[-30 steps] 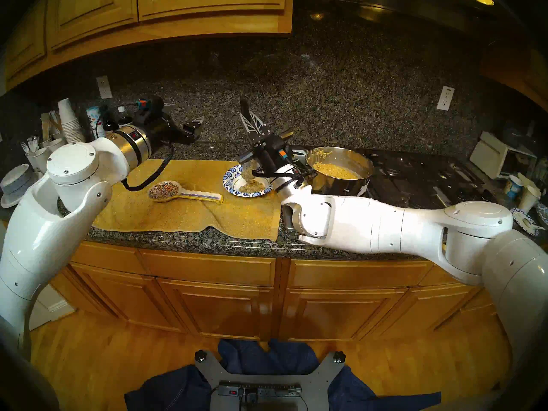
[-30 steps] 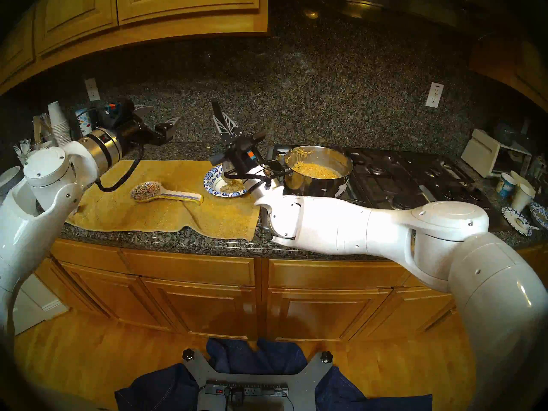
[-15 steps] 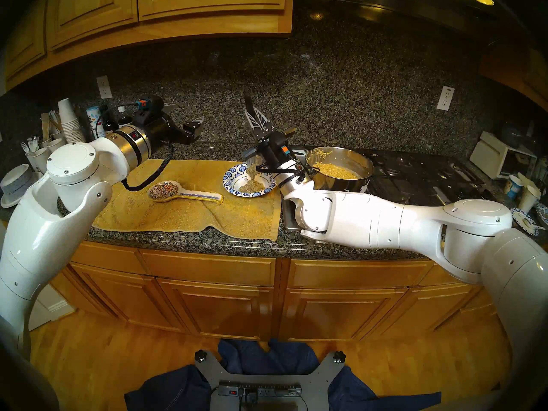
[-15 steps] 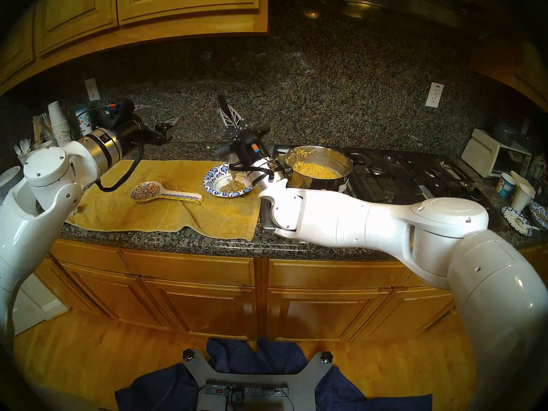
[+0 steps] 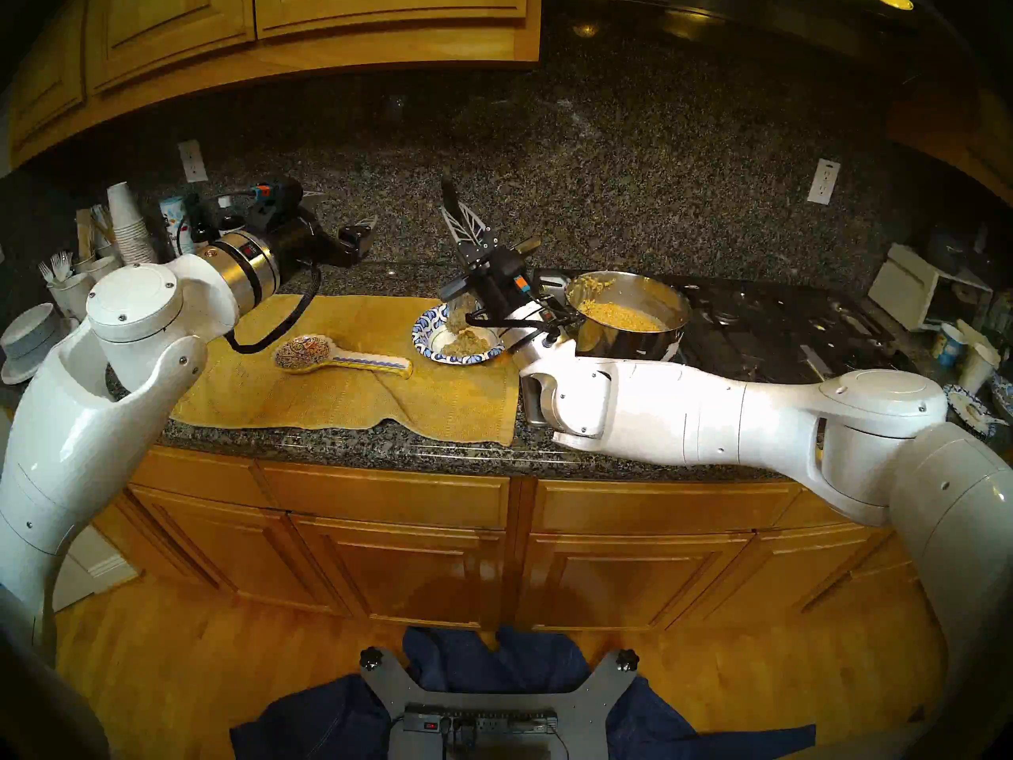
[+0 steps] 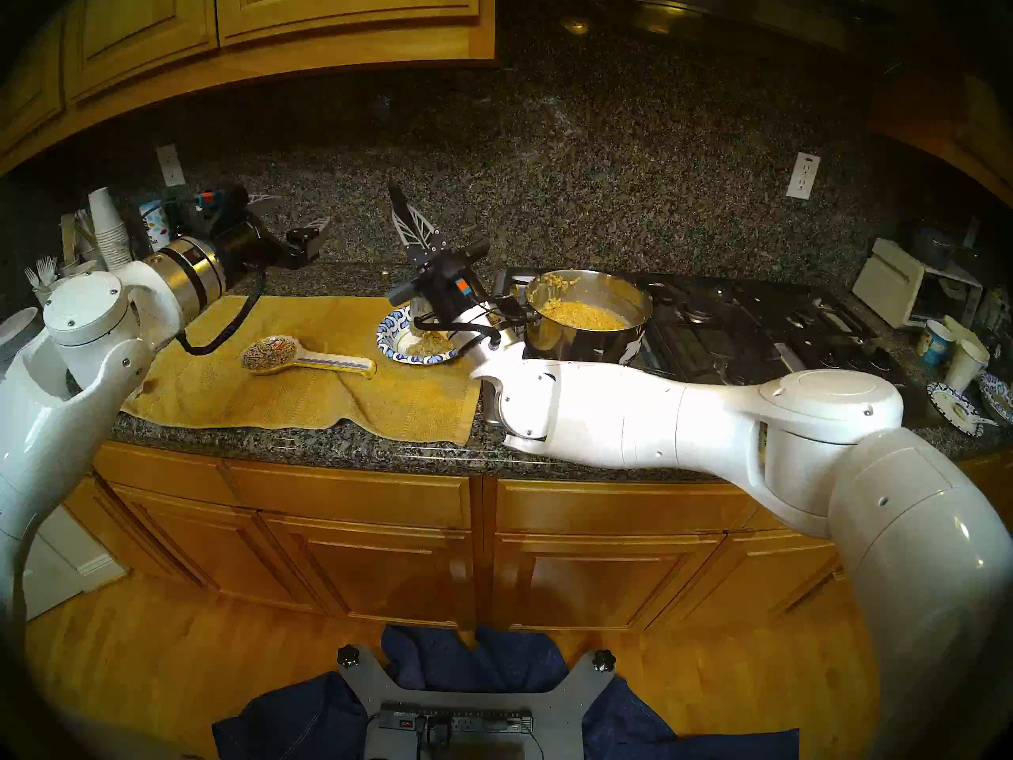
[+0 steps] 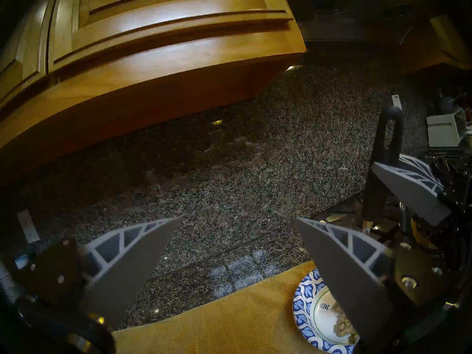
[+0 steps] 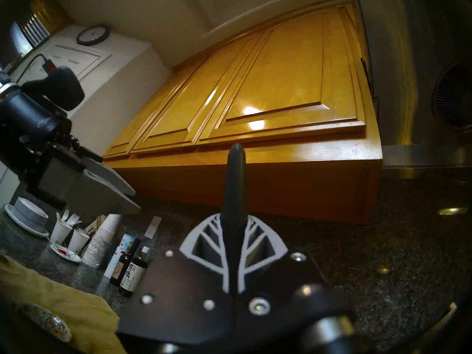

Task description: Scoop oatmeal into bowl

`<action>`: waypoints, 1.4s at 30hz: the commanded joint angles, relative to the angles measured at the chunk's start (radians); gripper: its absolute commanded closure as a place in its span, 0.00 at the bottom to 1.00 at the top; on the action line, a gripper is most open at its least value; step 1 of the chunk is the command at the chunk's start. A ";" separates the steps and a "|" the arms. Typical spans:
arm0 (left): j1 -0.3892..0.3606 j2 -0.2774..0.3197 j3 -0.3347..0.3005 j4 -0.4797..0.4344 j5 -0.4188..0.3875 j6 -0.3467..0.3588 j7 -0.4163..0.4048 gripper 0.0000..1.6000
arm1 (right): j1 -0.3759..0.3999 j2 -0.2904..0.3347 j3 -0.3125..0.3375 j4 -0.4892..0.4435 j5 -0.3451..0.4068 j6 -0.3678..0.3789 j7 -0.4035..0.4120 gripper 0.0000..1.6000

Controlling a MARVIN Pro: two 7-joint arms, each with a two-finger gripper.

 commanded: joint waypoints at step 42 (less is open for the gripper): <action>-0.033 0.006 -0.018 -0.013 -0.003 -0.024 0.002 0.00 | 0.032 0.016 0.015 -0.033 -0.035 0.017 -0.026 1.00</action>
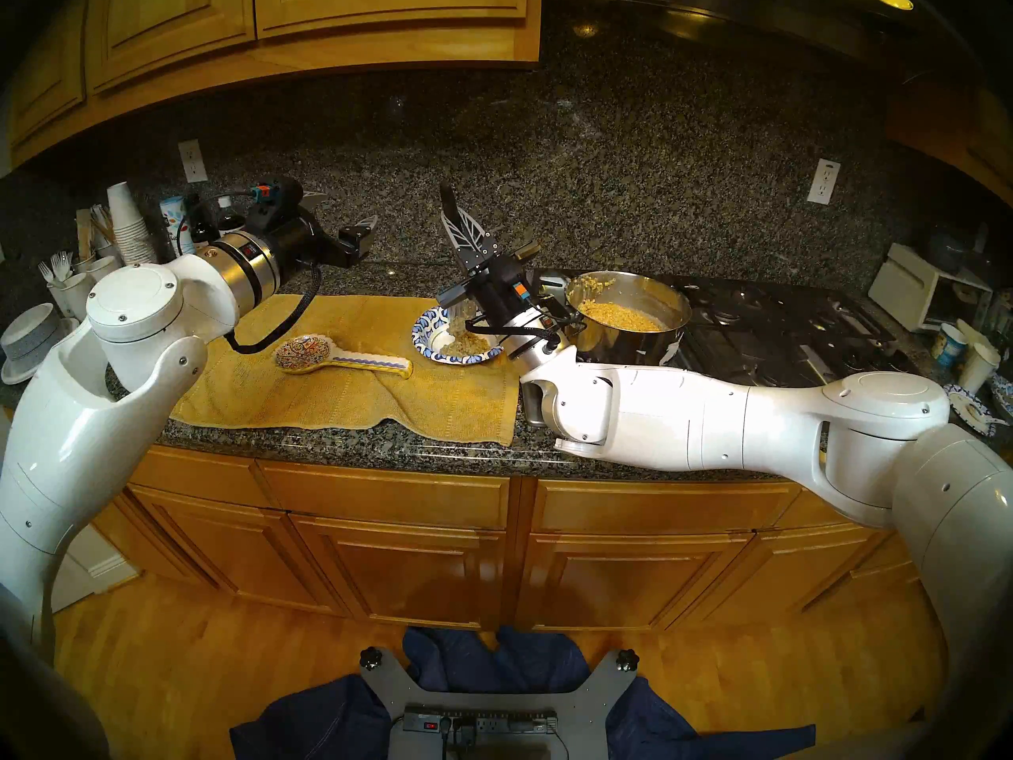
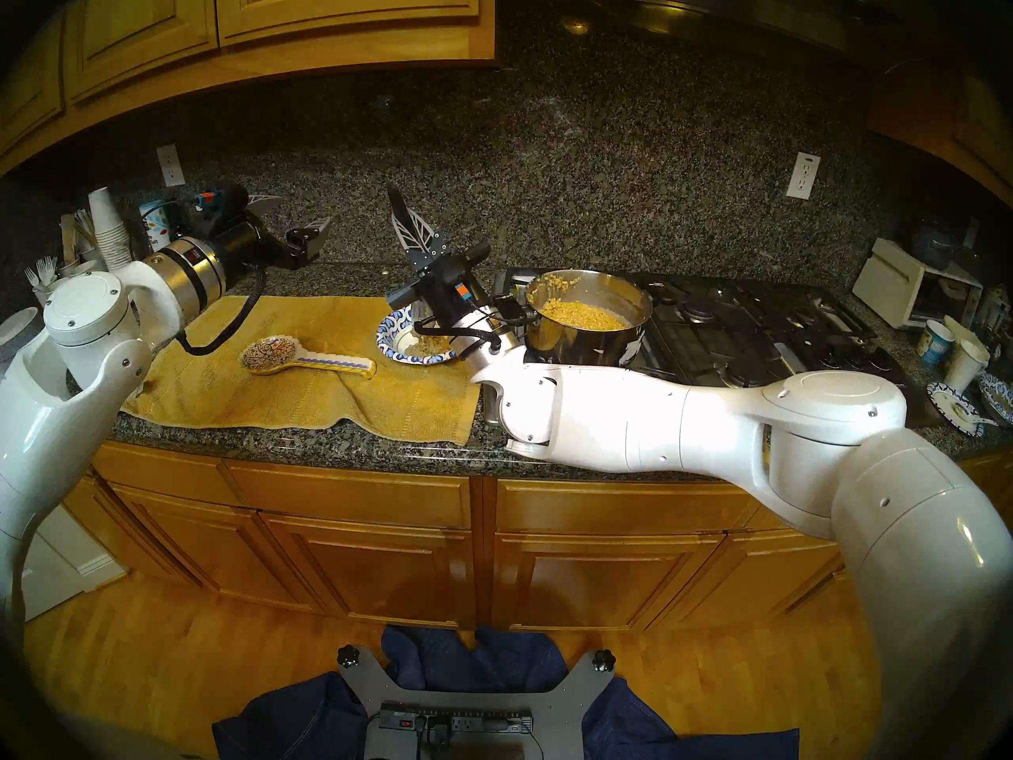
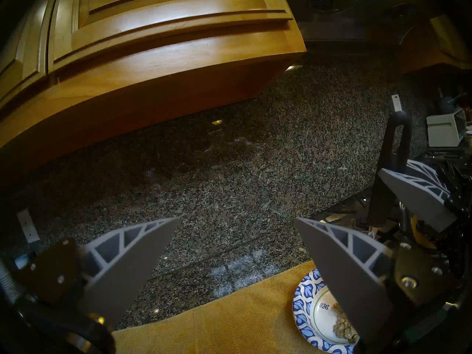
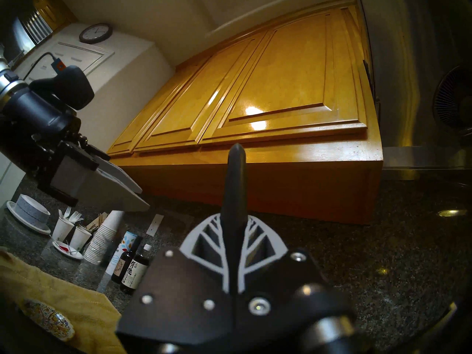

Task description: Scoop oatmeal into bowl

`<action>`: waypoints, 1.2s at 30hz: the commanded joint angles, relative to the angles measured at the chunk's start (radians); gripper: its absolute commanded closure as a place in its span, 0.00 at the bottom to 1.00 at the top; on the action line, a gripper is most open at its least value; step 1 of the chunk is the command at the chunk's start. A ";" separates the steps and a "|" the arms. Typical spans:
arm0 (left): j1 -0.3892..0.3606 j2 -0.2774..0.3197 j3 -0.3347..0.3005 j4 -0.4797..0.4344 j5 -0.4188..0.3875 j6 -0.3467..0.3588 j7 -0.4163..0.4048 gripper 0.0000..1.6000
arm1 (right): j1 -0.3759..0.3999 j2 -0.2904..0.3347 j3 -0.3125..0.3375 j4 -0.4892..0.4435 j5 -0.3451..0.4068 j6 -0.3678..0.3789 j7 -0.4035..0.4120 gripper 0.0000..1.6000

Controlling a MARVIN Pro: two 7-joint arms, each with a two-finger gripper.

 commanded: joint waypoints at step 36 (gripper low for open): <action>-0.033 0.005 -0.020 -0.014 -0.002 -0.020 0.002 0.00 | 0.056 0.009 0.026 -0.011 -0.023 0.008 -0.014 1.00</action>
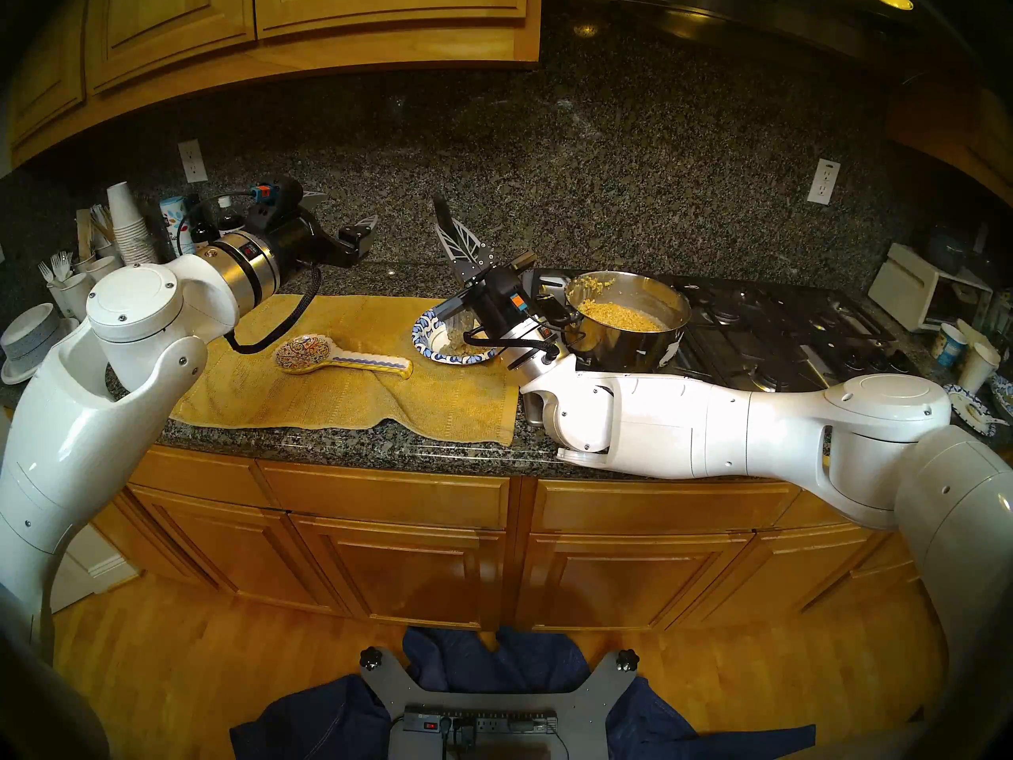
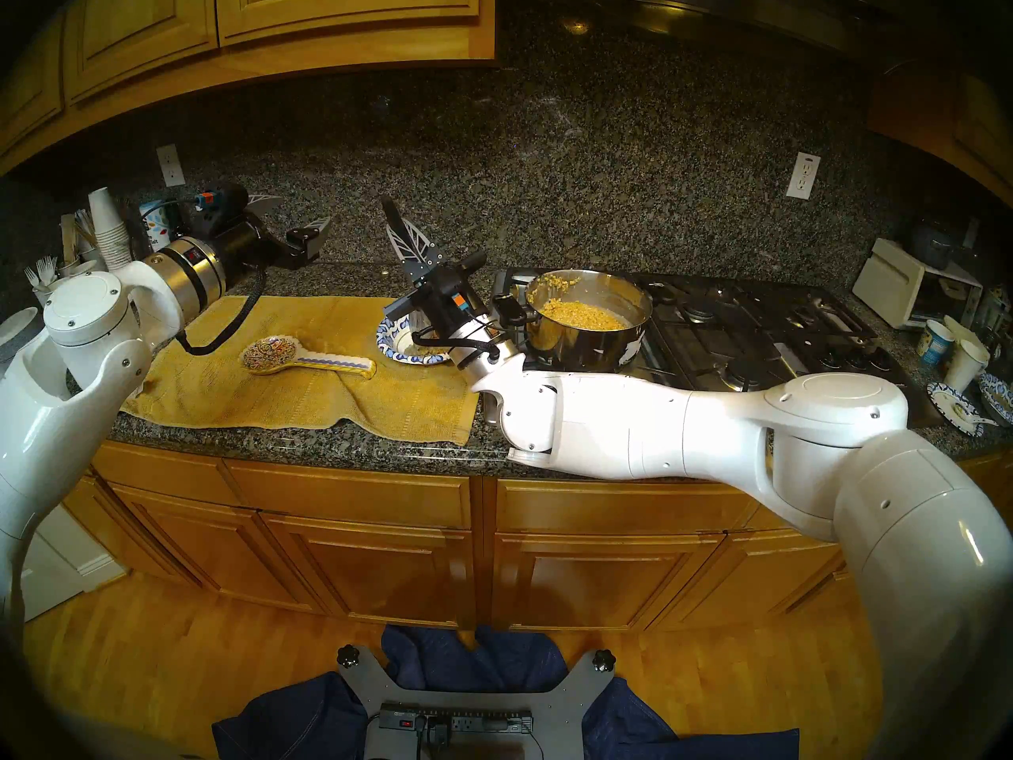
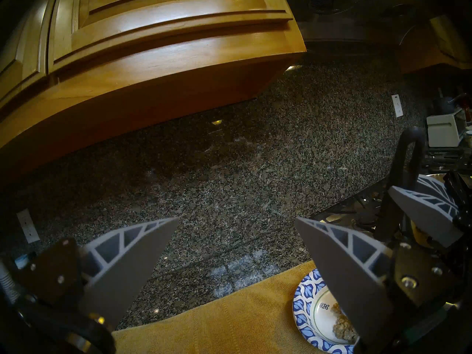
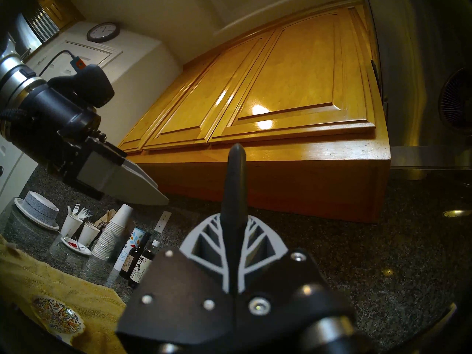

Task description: Scoop oatmeal into bowl

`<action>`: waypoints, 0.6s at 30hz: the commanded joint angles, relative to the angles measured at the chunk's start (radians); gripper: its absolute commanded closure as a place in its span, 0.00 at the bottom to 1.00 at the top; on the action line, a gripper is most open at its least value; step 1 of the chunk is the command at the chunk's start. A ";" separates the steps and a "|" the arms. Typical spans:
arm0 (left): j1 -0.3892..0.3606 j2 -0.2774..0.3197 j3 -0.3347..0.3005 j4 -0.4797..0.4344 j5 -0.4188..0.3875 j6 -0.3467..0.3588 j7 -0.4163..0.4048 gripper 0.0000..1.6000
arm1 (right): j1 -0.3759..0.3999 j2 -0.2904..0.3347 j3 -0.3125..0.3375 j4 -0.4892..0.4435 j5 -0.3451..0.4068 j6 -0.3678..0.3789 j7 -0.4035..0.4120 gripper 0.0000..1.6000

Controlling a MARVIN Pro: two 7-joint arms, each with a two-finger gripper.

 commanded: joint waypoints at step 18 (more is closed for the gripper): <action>-0.032 0.003 -0.021 -0.014 0.000 -0.019 0.000 0.00 | 0.071 0.013 0.040 -0.006 -0.004 0.000 -0.005 1.00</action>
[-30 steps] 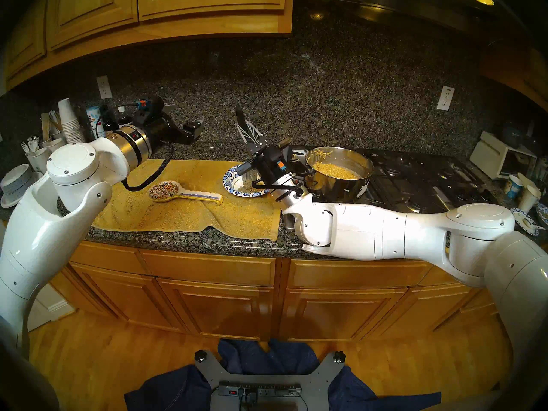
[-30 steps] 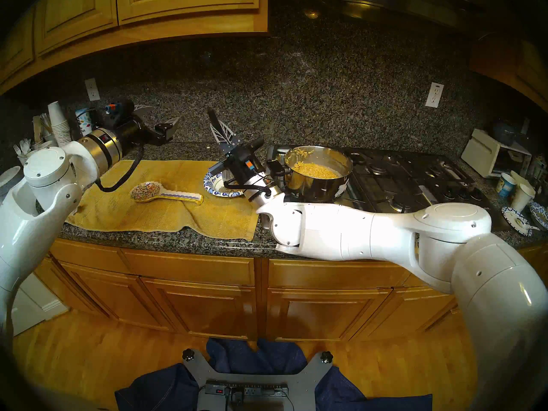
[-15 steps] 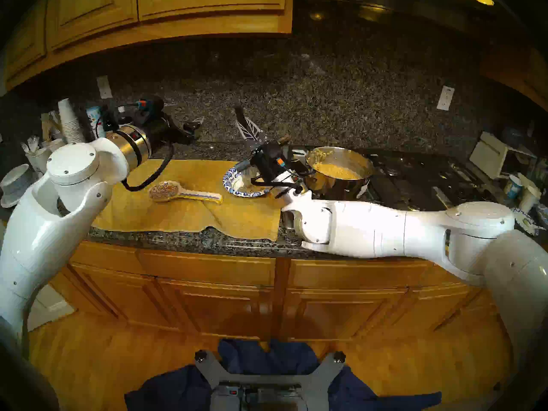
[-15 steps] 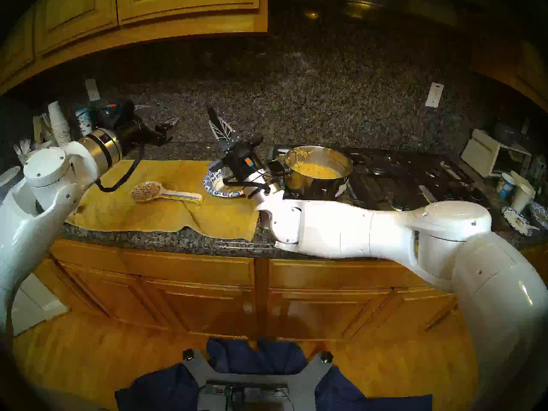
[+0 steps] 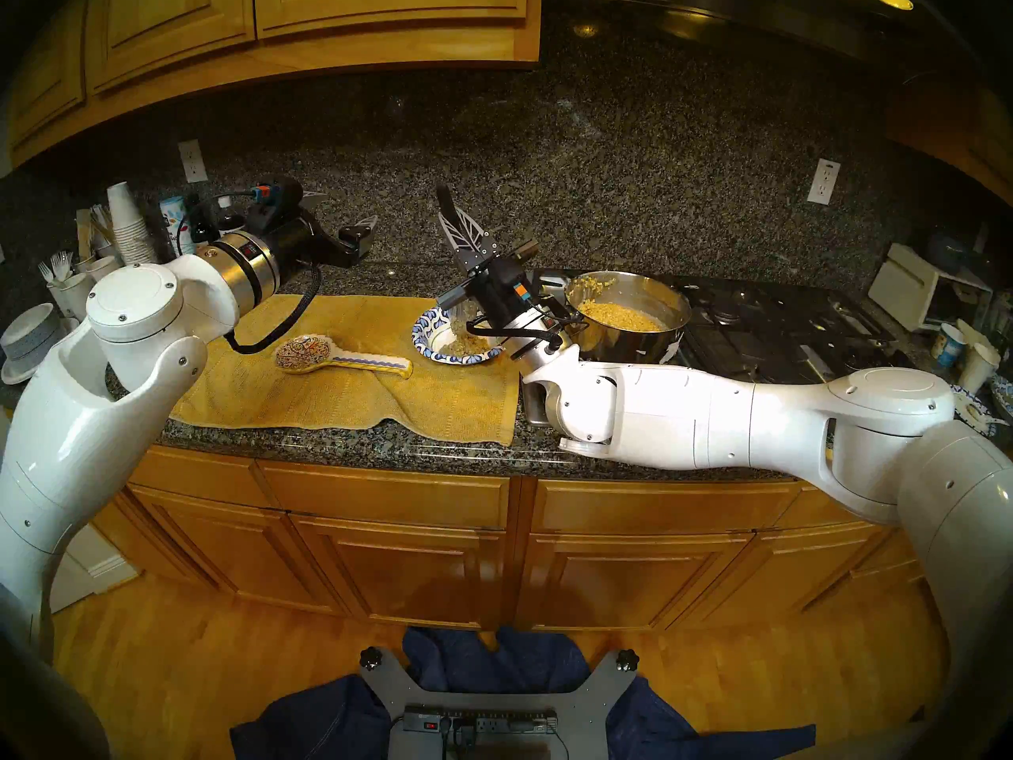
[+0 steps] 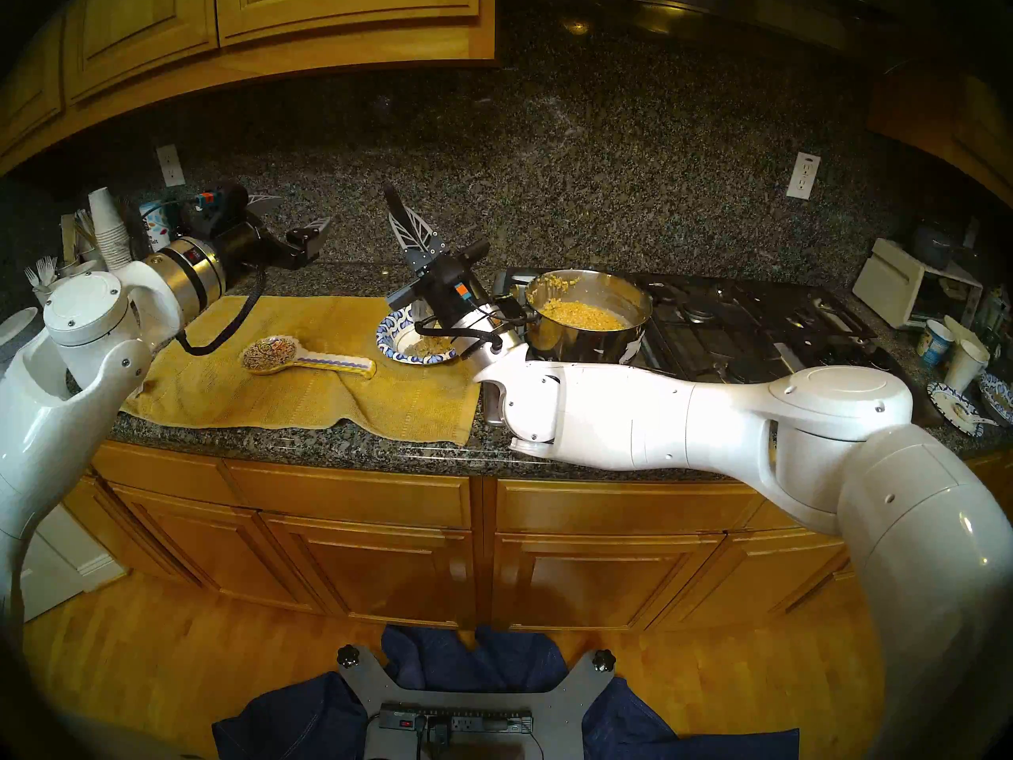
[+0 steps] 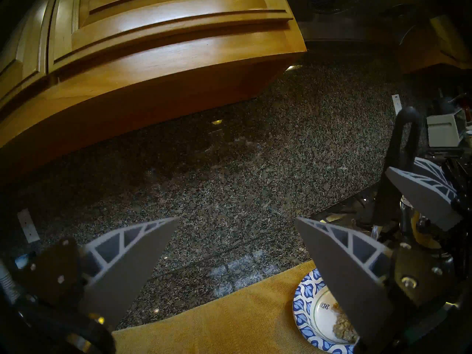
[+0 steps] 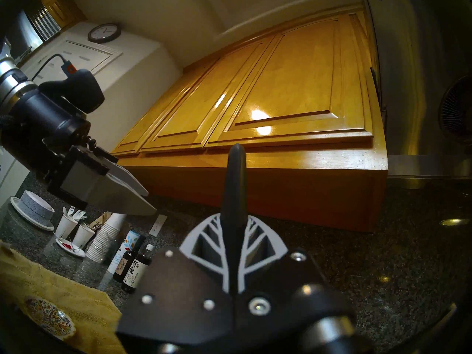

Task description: Scoop oatmeal into bowl

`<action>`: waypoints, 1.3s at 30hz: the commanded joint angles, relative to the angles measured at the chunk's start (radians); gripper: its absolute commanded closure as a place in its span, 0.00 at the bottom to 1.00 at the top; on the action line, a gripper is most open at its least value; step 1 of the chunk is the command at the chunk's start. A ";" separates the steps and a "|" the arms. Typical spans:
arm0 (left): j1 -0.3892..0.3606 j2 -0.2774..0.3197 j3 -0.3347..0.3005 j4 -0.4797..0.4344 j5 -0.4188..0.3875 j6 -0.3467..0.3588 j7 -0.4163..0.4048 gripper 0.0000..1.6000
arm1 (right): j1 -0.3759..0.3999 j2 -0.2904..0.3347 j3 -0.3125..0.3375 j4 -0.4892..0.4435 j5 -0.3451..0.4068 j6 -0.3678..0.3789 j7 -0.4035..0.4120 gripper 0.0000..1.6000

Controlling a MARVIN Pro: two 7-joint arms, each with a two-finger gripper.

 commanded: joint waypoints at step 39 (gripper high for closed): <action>-0.033 0.005 -0.019 -0.014 -0.002 -0.023 0.001 0.00 | 0.030 0.026 0.189 -0.269 0.440 -0.031 -0.155 1.00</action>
